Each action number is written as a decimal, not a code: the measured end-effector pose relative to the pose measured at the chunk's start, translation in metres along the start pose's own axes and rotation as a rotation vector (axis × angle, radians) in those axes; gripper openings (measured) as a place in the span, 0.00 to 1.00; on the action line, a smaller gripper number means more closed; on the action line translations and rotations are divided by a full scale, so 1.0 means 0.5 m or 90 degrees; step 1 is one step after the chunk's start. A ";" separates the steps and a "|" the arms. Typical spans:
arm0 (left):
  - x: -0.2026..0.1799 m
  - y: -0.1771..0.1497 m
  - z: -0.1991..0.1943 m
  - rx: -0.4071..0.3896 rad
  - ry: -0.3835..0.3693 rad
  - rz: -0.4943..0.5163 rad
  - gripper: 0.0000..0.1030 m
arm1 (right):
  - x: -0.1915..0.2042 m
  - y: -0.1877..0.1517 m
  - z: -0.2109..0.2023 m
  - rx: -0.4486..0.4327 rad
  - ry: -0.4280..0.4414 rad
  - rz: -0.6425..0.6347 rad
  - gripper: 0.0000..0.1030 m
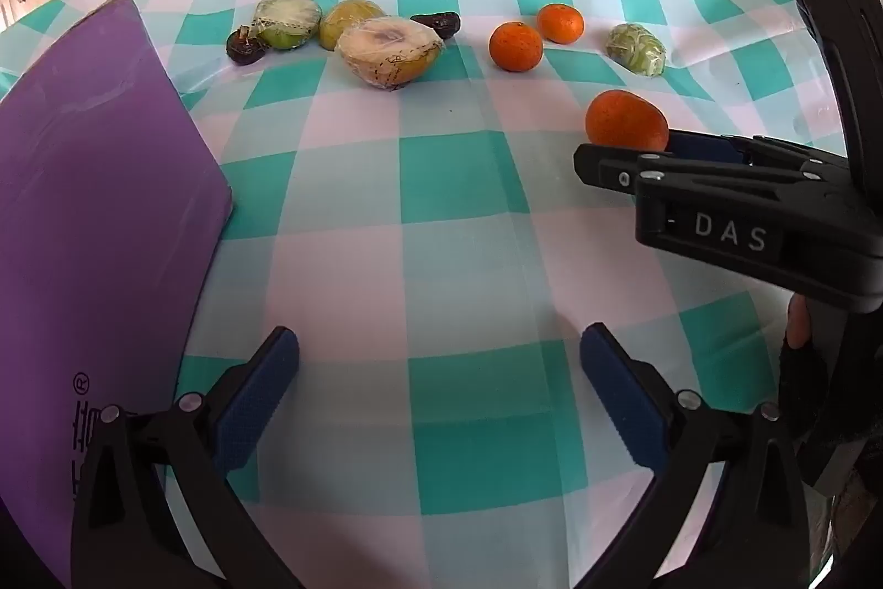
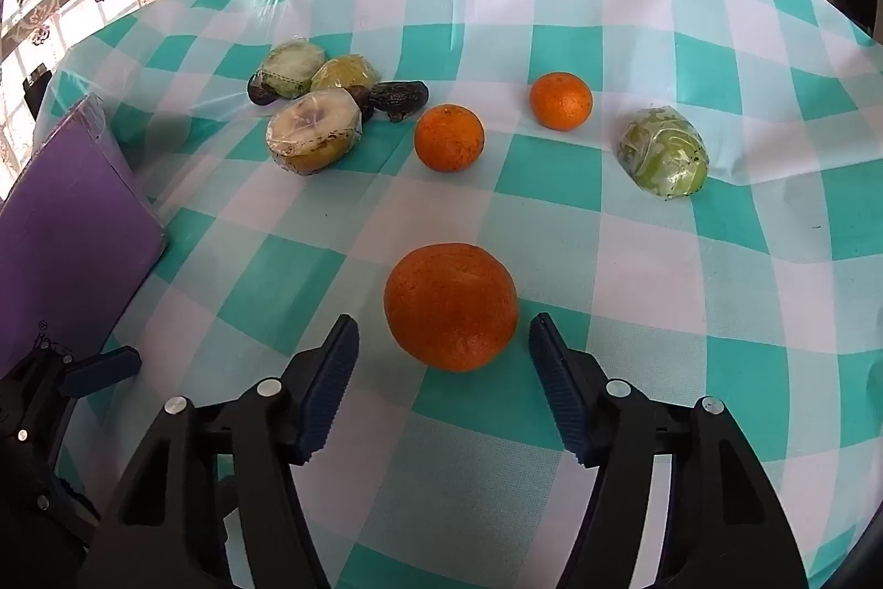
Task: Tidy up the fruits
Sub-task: 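Grasp the wrapped pear half with the left tool while the right tool holds an orange, then carry the pear half and orange over the purple box with both tools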
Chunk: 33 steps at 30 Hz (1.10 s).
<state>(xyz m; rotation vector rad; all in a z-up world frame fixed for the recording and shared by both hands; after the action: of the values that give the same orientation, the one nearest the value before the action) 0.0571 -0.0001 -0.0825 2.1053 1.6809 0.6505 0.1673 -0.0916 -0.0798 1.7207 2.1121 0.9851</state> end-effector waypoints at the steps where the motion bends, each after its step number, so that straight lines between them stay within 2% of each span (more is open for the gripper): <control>1: -0.001 0.003 0.002 -0.002 0.001 0.000 0.99 | 0.001 -0.001 -0.001 0.004 0.005 0.004 0.51; 2: -0.002 0.008 0.005 -0.003 0.000 0.001 0.99 | -0.001 -0.001 -0.002 0.002 0.002 0.004 0.42; 4: -0.005 0.024 0.009 -0.007 -0.003 0.006 0.99 | -0.011 -0.005 -0.002 0.010 -0.010 0.015 0.42; 7: 0.004 0.078 0.054 -0.007 -0.001 0.001 0.99 | -0.035 0.002 -0.019 -0.021 -0.040 0.035 0.42; 9: 0.008 0.094 0.067 0.007 0.005 -0.014 0.99 | -0.072 0.009 -0.028 -0.035 -0.051 0.085 0.42; 10: 0.017 0.101 0.074 0.013 0.008 -0.028 0.99 | -0.091 0.012 -0.032 -0.040 -0.047 0.117 0.42; 12: 0.039 0.143 0.090 -0.008 0.024 -0.056 0.98 | -0.118 0.014 -0.038 -0.048 -0.036 0.172 0.42; 14: 0.063 0.183 0.112 -0.016 0.042 -0.066 0.92 | -0.126 0.012 -0.033 -0.037 -0.023 0.202 0.42; 17: 0.090 0.232 0.149 -0.011 0.043 -0.076 0.84 | -0.120 0.016 -0.029 -0.029 -0.008 0.208 0.42; 22: 0.123 0.307 0.186 -0.027 0.016 -0.100 0.83 | -0.119 0.015 -0.024 -0.026 0.009 0.211 0.42; 24: 0.141 0.337 0.196 -0.038 0.003 -0.119 0.79 | -0.120 0.017 -0.024 -0.029 0.012 0.210 0.42; 25: 0.147 0.347 0.211 -0.033 0.000 -0.128 0.74 | -0.119 0.017 -0.024 -0.029 0.013 0.209 0.42; 27: 0.156 0.360 0.233 -0.023 0.001 -0.141 0.67 | -0.119 0.018 -0.025 -0.031 0.017 0.206 0.42; 29: 0.174 0.371 0.228 -0.034 0.014 -0.140 0.62 | -0.117 0.018 -0.028 -0.034 0.016 0.209 0.42; 33: 0.207 0.357 0.214 -0.050 0.044 -0.138 0.61 | -0.117 0.020 -0.026 -0.032 0.018 0.210 0.42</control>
<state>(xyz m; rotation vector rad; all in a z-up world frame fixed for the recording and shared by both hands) 0.2801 0.0612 -0.0599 1.8339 1.8564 0.7158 0.1833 -0.1499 -0.0767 2.0831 1.8357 1.1414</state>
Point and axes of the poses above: each gripper's, at about its wrist camera, not at the fingertips, and z roughly the way its jaws point, x to its left, y to its top, the point moved 10 cm from there along z, roughly the way its jaws point, and after that the axes turned 12 degrees about z, right-handed, at the moved point
